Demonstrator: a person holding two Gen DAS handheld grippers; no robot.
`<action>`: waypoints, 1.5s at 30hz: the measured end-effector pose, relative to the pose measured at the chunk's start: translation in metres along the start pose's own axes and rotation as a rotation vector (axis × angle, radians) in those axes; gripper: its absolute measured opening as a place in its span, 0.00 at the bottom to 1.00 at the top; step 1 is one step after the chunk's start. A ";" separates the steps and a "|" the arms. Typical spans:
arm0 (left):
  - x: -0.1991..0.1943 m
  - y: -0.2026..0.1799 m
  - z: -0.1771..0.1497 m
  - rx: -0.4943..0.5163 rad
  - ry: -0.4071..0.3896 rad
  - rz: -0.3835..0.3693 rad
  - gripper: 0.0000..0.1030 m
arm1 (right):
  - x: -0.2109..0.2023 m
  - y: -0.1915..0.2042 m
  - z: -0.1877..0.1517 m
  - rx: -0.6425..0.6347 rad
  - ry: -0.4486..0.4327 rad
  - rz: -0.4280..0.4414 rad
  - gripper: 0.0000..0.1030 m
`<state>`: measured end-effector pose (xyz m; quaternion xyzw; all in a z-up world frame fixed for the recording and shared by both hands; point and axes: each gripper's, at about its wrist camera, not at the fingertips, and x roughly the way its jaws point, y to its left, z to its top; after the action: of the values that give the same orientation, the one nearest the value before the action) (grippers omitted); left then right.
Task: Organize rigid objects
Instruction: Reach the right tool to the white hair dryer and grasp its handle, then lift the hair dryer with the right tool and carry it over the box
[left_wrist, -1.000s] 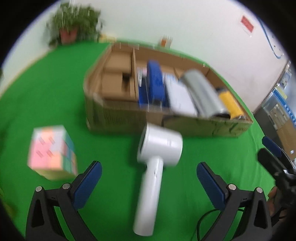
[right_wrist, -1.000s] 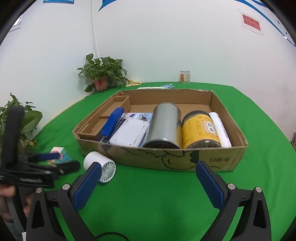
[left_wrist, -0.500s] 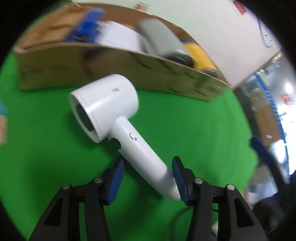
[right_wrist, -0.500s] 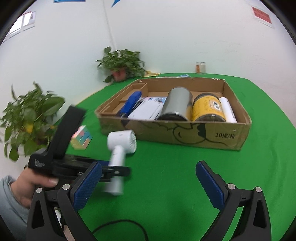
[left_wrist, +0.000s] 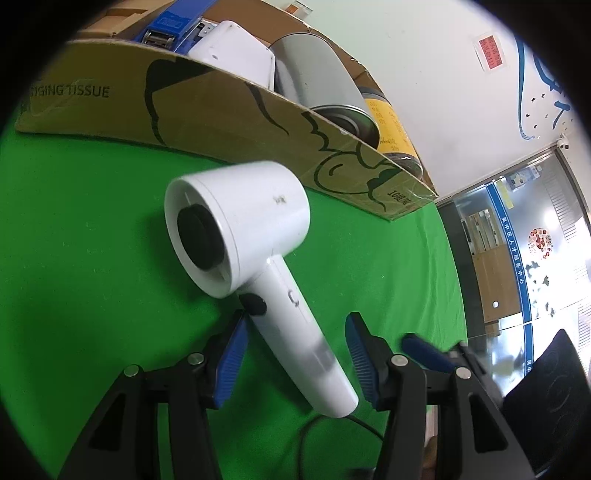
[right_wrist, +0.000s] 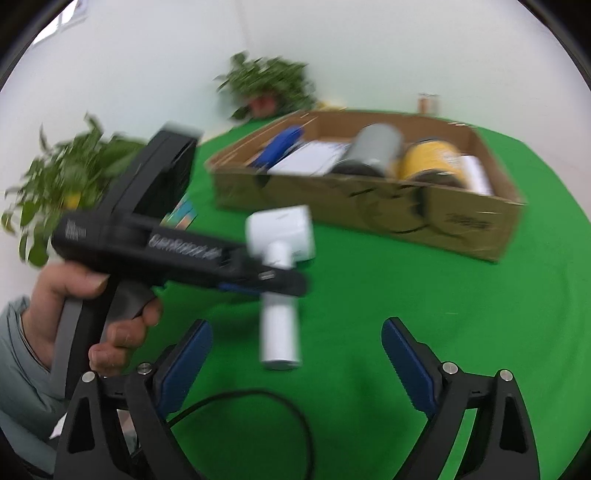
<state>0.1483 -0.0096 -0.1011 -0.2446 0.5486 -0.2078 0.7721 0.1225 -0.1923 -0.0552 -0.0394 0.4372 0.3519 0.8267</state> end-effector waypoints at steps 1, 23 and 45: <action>0.001 0.001 -0.002 -0.008 0.002 -0.013 0.51 | 0.007 0.004 0.000 -0.004 0.010 -0.003 0.88; -0.006 0.026 -0.018 -0.016 -0.017 -0.075 0.30 | 0.055 0.022 -0.004 0.102 0.145 -0.047 0.28; -0.077 -0.001 0.026 0.070 -0.225 -0.094 0.29 | 0.015 0.037 0.058 0.017 -0.065 -0.049 0.28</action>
<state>0.1486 0.0385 -0.0359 -0.2648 0.4387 -0.2341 0.8262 0.1453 -0.1355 -0.0219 -0.0317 0.4120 0.3288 0.8492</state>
